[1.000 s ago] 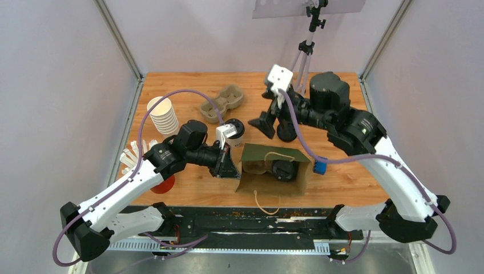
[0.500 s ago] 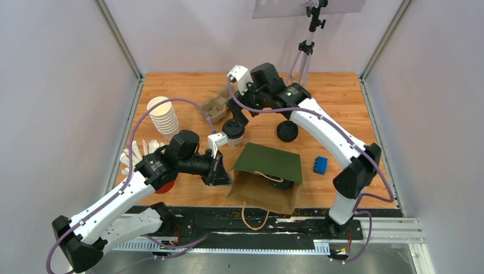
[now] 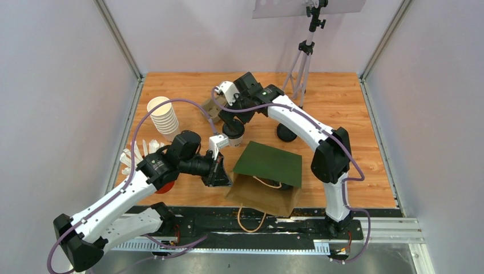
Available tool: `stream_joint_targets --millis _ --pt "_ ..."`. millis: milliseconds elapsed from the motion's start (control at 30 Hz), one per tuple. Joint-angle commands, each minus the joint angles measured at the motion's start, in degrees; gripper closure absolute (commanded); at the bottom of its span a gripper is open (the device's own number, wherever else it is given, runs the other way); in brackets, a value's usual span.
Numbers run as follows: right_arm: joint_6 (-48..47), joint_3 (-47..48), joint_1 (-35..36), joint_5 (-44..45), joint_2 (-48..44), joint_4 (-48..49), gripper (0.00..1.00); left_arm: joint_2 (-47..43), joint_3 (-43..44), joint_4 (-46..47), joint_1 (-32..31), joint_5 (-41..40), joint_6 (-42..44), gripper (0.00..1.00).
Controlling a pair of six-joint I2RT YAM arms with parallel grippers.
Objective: Pack the takeout coffee
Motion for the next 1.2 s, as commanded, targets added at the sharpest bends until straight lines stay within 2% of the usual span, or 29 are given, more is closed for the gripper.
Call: stream_joint_targets --millis 0,400,1167 --pt "-1.6 4.5 2.2 -1.5 2.3 0.0 0.01 -0.1 1.4 -0.9 -0.2 0.3 1.8 0.92" --pt "-2.4 5.3 3.8 2.1 5.4 1.4 0.02 -0.1 2.2 -1.8 -0.2 0.4 2.0 0.92" --pt "0.1 2.8 1.8 0.4 2.7 5.4 0.0 0.1 2.8 -2.6 -0.2 0.3 2.8 0.92"
